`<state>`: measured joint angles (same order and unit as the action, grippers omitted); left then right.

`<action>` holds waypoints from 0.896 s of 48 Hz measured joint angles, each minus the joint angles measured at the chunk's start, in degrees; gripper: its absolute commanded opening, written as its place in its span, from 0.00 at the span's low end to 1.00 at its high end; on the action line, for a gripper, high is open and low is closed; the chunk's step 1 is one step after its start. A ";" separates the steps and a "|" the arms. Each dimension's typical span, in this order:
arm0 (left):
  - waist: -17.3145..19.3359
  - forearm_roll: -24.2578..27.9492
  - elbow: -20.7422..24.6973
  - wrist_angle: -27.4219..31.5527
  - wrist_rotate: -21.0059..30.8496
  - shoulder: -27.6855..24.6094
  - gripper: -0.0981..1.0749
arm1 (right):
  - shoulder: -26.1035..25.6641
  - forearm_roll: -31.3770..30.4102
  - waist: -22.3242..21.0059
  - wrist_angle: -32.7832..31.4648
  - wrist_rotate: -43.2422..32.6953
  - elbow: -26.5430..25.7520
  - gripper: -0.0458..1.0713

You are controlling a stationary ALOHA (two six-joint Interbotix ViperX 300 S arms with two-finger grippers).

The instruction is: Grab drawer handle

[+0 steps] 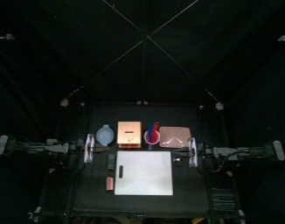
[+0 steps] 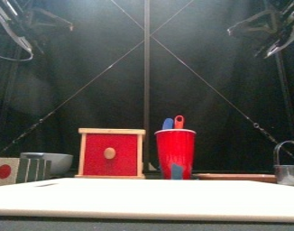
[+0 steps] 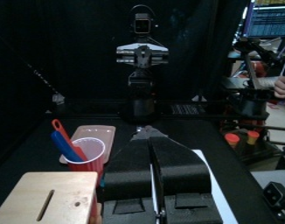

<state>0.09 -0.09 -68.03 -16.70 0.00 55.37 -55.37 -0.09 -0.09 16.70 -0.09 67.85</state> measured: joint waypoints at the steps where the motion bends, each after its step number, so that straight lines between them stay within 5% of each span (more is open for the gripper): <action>1: 0.18 0.00 0.00 0.00 0.00 -0.09 0.13 | 0.00 0.00 0.00 0.00 0.00 0.00 0.04; 10: 1.85 -2.99 -0.97 -1.23 0.35 -1.58 0.14 | 6.24 -0.88 -3.60 0.88 -0.09 -1.41 0.08; 19: 1.49 -13.45 -3.87 -9.93 0.53 -6.24 0.14 | 17.84 -3.60 -7.56 5.19 0.44 -6.94 0.08; 30: -4.57 -26.19 -4.83 -21.71 2.46 -14.59 0.14 | 34.37 -8.00 -11.07 9.84 0.09 -15.56 0.08; 43: -7.73 -39.64 -4.83 -25.40 11.34 -25.05 0.13 | 52.91 -9.93 -14.33 12.13 0.53 -28.21 0.08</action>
<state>-7.65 -39.73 -72.86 -42.10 11.34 30.32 -2.46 -10.02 -14.41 28.83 0.44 39.64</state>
